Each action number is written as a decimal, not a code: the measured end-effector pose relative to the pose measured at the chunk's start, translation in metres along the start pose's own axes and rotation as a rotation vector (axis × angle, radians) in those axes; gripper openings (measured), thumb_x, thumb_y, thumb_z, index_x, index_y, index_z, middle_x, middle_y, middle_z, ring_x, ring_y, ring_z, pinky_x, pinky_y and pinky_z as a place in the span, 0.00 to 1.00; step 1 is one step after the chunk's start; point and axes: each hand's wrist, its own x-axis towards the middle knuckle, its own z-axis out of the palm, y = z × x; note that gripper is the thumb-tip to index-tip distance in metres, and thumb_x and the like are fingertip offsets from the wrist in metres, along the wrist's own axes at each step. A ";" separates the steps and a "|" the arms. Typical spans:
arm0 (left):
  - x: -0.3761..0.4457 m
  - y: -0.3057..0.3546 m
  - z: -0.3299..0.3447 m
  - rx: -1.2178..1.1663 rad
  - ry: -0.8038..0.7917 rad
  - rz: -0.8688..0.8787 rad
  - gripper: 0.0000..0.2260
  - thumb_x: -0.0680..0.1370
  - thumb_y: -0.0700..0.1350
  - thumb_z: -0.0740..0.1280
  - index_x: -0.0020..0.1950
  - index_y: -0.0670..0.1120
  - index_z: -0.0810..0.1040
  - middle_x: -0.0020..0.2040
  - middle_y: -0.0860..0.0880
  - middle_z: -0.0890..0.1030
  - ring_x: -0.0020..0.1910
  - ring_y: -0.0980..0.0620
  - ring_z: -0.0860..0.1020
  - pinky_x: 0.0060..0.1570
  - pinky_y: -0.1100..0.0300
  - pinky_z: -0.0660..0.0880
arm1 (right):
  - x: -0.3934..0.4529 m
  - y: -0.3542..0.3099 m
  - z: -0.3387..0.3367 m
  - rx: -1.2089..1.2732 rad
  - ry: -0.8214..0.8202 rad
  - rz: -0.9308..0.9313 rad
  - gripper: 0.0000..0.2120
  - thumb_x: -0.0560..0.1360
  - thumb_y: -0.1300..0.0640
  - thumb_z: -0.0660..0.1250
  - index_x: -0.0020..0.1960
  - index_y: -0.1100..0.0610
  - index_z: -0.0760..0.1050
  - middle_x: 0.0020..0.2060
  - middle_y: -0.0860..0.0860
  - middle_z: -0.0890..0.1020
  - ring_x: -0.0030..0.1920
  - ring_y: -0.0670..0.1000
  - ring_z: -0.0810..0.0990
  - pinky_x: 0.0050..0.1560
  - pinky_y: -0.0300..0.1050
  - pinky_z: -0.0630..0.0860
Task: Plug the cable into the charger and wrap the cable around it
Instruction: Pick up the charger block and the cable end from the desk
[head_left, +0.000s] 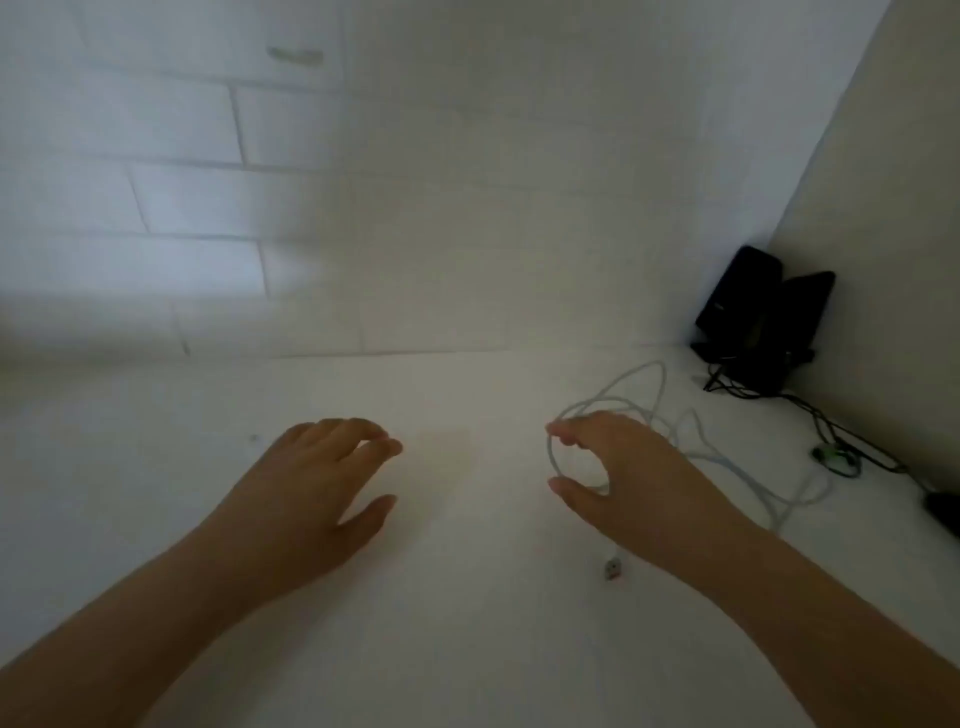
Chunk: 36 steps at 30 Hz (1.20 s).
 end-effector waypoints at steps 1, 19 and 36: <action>-0.002 0.012 0.000 -0.014 0.005 0.023 0.18 0.72 0.56 0.56 0.56 0.51 0.76 0.51 0.52 0.82 0.49 0.51 0.81 0.50 0.56 0.77 | -0.012 0.002 -0.002 -0.009 -0.021 0.027 0.24 0.77 0.49 0.67 0.71 0.50 0.68 0.66 0.48 0.74 0.67 0.47 0.70 0.69 0.38 0.64; -0.035 0.013 0.006 -0.088 -0.219 -0.520 0.24 0.77 0.51 0.57 0.71 0.46 0.60 0.75 0.40 0.56 0.74 0.40 0.52 0.69 0.44 0.60 | -0.089 -0.008 0.023 0.039 -0.192 0.089 0.19 0.83 0.58 0.54 0.74 0.53 0.65 0.74 0.48 0.67 0.72 0.44 0.66 0.71 0.29 0.56; -0.013 0.034 -0.016 -0.424 -0.447 -0.026 0.29 0.67 0.42 0.60 0.69 0.52 0.64 0.63 0.58 0.64 0.67 0.55 0.64 0.62 0.67 0.61 | -0.070 -0.018 0.037 -0.020 0.246 -0.041 0.20 0.77 0.46 0.50 0.47 0.54 0.79 0.37 0.48 0.80 0.43 0.52 0.79 0.49 0.42 0.62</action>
